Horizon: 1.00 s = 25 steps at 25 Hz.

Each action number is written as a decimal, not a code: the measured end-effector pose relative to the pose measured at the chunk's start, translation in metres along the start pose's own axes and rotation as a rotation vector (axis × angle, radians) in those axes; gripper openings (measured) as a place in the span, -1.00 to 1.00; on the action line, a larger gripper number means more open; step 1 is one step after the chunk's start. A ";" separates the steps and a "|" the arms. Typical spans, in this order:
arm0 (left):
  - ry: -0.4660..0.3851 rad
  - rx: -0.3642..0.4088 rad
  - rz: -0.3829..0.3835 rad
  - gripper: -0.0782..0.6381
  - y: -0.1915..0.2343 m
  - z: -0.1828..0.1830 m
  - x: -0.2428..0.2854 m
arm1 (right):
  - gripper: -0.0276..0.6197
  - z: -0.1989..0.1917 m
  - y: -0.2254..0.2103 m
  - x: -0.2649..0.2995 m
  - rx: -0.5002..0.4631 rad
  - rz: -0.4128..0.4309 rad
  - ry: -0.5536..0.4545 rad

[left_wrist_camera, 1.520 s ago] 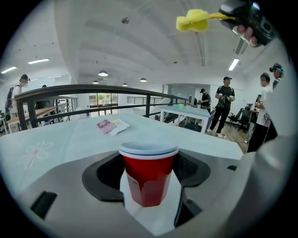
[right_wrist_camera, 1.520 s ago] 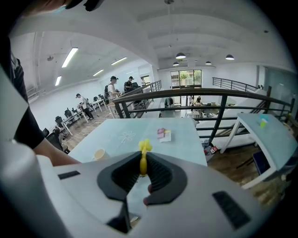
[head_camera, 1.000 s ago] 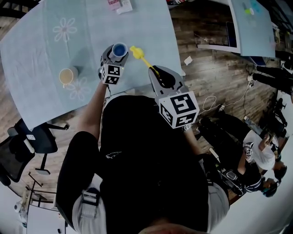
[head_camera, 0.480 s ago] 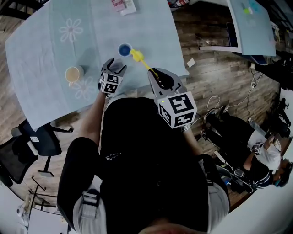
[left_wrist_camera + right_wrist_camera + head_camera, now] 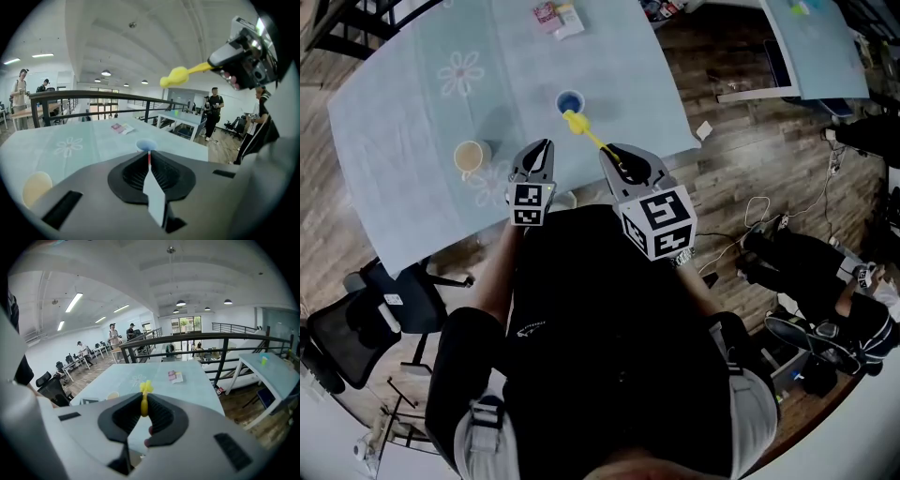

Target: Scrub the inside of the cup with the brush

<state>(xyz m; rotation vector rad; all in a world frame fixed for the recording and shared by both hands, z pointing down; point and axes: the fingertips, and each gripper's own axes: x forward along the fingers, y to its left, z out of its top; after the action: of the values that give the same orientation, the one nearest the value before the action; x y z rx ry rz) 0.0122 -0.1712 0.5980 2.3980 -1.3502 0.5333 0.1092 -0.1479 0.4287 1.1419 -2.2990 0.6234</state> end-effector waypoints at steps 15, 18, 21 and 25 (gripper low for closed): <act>-0.368 0.045 -0.109 -0.74 -0.025 0.157 -0.123 | -0.79 0.010 0.029 -0.025 0.045 -0.132 -0.229; -0.419 0.091 -0.114 -0.74 -0.038 0.174 -0.136 | -0.79 0.015 0.033 -0.035 0.041 -0.151 -0.302; -0.427 0.111 -0.121 -0.74 -0.047 0.178 -0.142 | -0.79 0.019 0.036 -0.044 0.039 -0.174 -0.365; -0.435 0.086 -0.129 -0.74 -0.051 0.176 -0.147 | -0.79 0.022 0.038 -0.051 0.040 -0.207 -0.420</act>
<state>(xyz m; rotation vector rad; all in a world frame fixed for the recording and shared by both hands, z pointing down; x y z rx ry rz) 0.0136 -0.1186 0.3690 2.7579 -1.3391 0.0312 0.1002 -0.1104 0.3741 1.6329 -2.4647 0.3783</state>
